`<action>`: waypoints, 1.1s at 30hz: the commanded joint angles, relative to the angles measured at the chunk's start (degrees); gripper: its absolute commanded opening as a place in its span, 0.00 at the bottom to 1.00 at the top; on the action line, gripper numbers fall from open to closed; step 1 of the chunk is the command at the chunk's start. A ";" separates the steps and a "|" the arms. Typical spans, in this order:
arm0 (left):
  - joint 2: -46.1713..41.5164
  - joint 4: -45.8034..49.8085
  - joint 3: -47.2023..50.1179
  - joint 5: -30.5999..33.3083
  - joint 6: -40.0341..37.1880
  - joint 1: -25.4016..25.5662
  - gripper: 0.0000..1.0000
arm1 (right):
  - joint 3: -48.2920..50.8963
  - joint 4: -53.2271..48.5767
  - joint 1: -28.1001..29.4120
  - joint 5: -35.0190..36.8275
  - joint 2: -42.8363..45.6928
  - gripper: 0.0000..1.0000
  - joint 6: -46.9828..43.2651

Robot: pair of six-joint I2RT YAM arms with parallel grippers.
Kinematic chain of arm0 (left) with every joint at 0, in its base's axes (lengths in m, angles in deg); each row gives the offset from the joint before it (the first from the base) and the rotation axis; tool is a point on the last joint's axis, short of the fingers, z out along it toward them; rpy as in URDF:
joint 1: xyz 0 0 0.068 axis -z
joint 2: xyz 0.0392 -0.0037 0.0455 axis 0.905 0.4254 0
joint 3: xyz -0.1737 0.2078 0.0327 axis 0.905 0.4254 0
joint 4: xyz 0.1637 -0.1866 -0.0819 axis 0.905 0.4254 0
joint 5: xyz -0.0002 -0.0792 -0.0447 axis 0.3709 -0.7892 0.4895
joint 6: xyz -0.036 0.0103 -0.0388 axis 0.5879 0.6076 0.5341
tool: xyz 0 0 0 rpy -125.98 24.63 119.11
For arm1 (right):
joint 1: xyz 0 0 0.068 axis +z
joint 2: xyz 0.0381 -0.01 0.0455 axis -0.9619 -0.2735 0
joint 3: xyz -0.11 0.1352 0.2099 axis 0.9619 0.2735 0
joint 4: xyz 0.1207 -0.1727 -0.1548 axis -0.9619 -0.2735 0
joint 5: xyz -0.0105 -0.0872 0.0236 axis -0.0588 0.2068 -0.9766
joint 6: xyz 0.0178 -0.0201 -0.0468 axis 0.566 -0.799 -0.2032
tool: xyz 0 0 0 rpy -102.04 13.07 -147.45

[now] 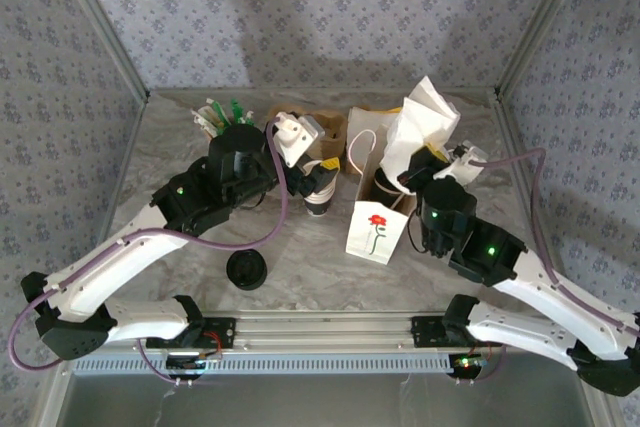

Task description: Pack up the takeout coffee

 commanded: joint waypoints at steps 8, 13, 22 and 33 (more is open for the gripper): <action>-2.00 -1.12 0.54 1.68 -0.10 0.22 0.88 | -0.92 2.14 -1.19 -1.76 -5.52 0.00 -2.23; -2.23 -1.04 0.76 2.02 -0.14 0.13 0.88 | -0.67 4.67 -3.63 -7.93 -7.26 0.00 -2.56; -1.92 -1.62 1.30 1.76 -0.08 0.17 0.88 | 0.74 10.33 -5.95 -18.02 -6.74 0.00 -2.57; -3.32 -1.71 2.66 2.21 0.04 0.04 0.88 | 2.64 13.09 -7.81 -20.43 -6.96 0.00 1.66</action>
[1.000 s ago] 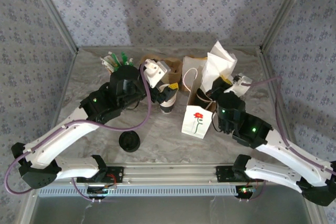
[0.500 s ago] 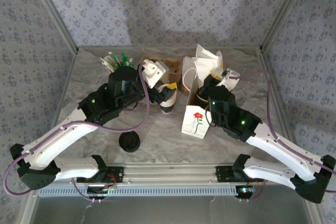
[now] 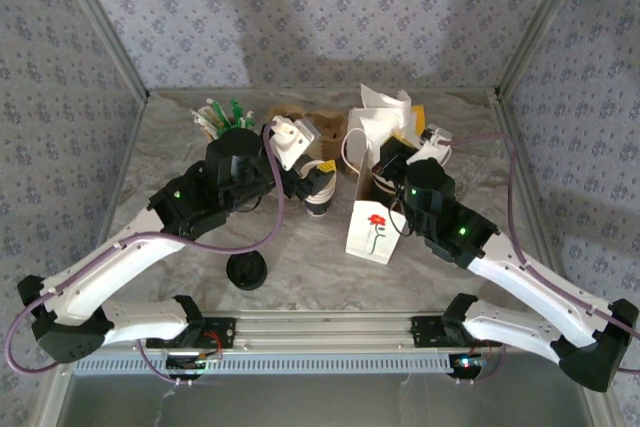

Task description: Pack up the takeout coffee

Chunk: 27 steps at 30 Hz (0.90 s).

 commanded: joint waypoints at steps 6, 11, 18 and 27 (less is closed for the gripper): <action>-1.57 -1.74 0.57 1.03 -0.01 -0.03 0.88 | -0.42 -1.82 0.69 1.95 1.81 0.00 6.96; -1.49 -2.05 0.42 0.89 -0.23 -0.20 0.88 | -2.41 -7.29 3.66 6.19 3.77 0.00 7.46; -1.36 -2.26 0.33 0.66 -0.52 -0.55 0.89 | -3.63 -10.40 7.33 7.90 4.91 0.00 8.78; -1.66 -1.92 0.26 0.66 -0.63 -0.82 0.89 | -1.21 -10.98 10.94 11.81 4.91 0.00 13.23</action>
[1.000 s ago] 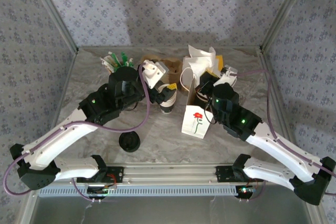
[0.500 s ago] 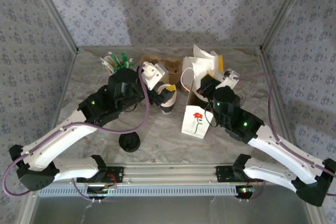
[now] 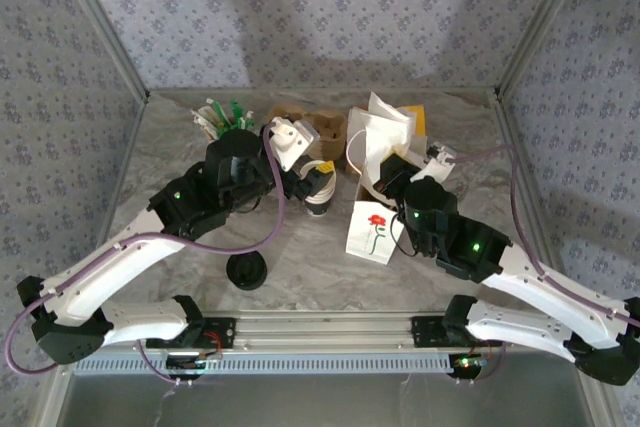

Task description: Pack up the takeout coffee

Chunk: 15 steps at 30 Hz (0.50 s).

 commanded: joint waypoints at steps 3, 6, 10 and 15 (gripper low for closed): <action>-1.60 -1.81 -0.18 0.43 -0.40 -0.48 0.89 | 0.85 0.17 1.22 3.31 0.08 0.00 3.86; -1.55 -1.89 -0.09 0.43 -0.32 -0.51 0.89 | 1.32 0.85 1.96 3.17 -0.24 0.00 3.87; -1.55 -2.07 0.21 0.30 -0.25 -0.52 0.89 | 3.25 7.01 2.11 -1.86 -0.17 0.00 -1.95; -1.67 -2.25 0.44 0.18 -0.21 -0.71 0.89 | 2.95 4.95 2.27 -4.85 0.99 0.00 -2.86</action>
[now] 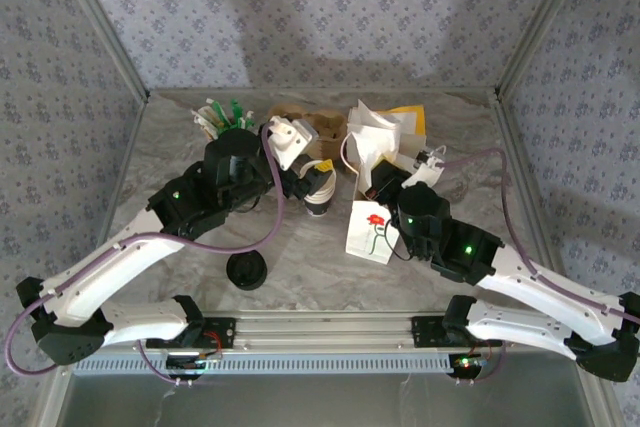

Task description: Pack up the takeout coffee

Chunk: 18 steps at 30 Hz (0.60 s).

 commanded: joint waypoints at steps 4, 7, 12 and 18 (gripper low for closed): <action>-1.39 -2.51 0.56 0.02 0.02 -0.48 0.89 | -0.19 -0.36 0.64 -3.59 2.10 0.00 -1.78; -1.29 -2.69 0.73 -0.13 0.19 -0.49 0.89 | -0.64 -0.46 0.75 -5.58 2.22 0.00 -1.80; -1.35 -2.95 0.63 -0.11 0.15 -0.49 0.89 | -0.75 -1.84 0.75 -6.19 2.31 0.00 -0.46; -1.58 -2.78 0.72 0.00 0.17 -0.51 0.89 | 2.33 -0.91 0.67 -5.32 2.67 0.00 1.32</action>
